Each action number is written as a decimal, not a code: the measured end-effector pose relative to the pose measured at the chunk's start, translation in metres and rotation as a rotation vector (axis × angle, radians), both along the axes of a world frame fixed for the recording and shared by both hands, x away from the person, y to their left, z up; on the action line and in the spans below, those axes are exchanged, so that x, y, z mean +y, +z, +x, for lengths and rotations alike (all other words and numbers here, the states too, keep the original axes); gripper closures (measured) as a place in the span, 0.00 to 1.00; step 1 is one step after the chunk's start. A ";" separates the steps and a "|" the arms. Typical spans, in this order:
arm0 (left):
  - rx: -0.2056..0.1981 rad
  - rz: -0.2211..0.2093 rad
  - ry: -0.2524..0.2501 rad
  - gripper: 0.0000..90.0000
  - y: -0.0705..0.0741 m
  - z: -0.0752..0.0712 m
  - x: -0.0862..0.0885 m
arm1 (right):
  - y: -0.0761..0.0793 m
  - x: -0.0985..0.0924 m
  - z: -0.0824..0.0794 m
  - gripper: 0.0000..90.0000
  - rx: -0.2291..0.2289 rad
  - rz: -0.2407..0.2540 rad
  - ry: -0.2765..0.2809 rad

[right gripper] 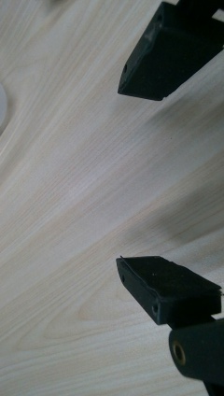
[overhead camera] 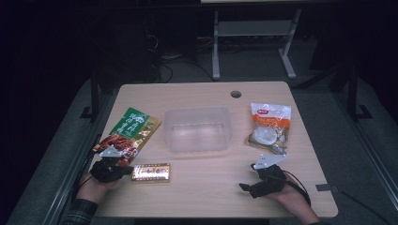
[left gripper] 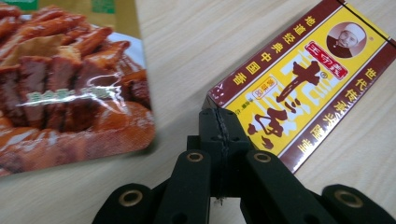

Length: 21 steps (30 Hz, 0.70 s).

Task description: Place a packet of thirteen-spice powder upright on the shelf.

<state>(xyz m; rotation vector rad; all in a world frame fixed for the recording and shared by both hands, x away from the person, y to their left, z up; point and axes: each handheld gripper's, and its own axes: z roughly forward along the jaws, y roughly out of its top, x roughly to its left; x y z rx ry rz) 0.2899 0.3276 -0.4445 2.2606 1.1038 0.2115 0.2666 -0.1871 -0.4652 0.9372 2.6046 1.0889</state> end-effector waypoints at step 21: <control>0.045 -0.054 -0.197 1.00 -0.004 -0.004 -0.070 | 0.001 0.001 0.000 0.15 -0.005 0.013 0.012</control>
